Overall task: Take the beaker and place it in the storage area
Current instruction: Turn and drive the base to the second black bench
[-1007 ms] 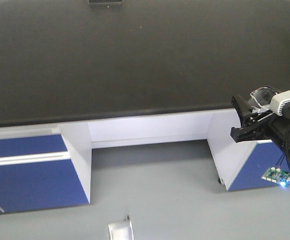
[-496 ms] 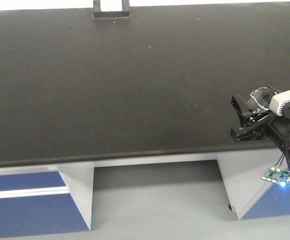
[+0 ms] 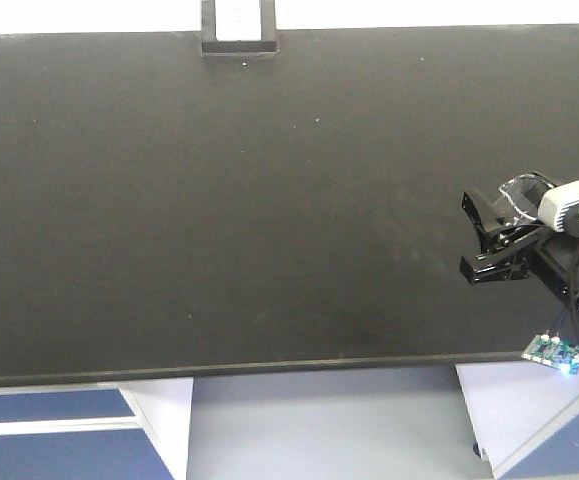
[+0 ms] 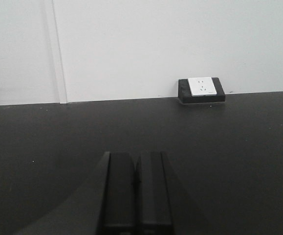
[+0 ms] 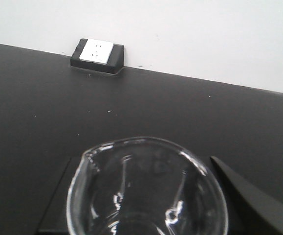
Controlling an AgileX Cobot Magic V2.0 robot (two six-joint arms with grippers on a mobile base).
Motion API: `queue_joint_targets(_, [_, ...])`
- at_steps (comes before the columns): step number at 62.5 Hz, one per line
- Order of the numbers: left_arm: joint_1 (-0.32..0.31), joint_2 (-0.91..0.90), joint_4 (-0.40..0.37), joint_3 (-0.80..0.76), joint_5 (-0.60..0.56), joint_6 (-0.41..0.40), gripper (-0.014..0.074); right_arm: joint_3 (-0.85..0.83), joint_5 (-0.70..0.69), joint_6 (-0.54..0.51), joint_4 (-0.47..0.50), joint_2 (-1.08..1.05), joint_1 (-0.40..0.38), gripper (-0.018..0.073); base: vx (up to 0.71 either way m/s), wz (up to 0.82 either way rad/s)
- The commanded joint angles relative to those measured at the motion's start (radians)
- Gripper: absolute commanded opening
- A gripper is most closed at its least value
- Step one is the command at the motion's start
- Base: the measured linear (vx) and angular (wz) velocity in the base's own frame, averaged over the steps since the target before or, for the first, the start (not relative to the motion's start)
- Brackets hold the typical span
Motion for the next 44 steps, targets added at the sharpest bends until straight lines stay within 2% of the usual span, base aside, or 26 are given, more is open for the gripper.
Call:
queue_joint_targets(1, [0.000, -0.015, -0.001, -0.021, -0.085, -0.009, -0.0006, -0.022, -0.091, -0.003, 0.001, -0.022, 0.001, 0.0067, 0.10, 0.04])
queue_joint_targets(44, [0.000, -0.015, -0.001, -0.021, -0.085, -0.009, -0.0006, -0.022, -0.092, -0.003, 0.001, -0.022, 0.001, 0.0067, 0.06, 0.02])
